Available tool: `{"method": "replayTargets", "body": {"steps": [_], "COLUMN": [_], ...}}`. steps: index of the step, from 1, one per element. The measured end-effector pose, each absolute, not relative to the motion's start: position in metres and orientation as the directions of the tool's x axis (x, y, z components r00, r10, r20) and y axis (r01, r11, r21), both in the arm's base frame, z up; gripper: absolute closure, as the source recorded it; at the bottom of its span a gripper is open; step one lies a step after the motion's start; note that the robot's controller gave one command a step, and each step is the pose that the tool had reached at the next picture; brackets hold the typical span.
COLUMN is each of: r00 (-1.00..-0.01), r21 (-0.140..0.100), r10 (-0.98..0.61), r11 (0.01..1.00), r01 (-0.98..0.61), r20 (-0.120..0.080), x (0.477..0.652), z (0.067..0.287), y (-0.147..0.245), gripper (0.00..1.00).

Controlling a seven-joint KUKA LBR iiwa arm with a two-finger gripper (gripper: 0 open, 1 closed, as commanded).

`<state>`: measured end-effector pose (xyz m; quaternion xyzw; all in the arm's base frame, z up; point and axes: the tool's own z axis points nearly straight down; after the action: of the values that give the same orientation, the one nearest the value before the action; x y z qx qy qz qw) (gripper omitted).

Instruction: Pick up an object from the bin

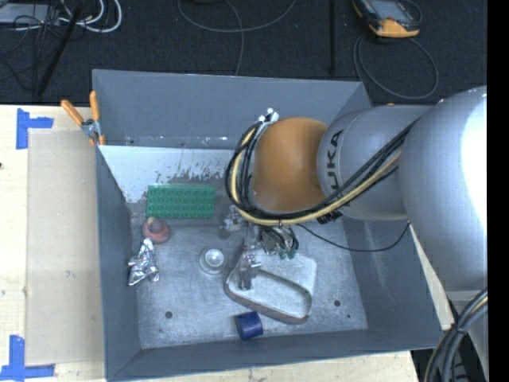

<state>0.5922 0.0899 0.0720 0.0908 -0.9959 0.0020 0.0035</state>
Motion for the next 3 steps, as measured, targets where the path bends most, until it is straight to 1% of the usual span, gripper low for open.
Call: {"method": "replayTargets", "body": {"steps": [1,2,3], "r00": [-0.984,-0.976,-0.977], "r21": [0.001,-0.002,0.0], "r10": [-0.177,-0.219,-0.214], "r11": [0.984,0.976,0.977], "r01": [-0.177,-0.219,-0.214], "r20": [-0.005,-0.008,-0.007], "x": [0.594,0.597,0.599], "z": [0.075,0.166,0.218], "y": [0.091,0.071,0.084], "gripper": [1.0,1.0,1.0]}}
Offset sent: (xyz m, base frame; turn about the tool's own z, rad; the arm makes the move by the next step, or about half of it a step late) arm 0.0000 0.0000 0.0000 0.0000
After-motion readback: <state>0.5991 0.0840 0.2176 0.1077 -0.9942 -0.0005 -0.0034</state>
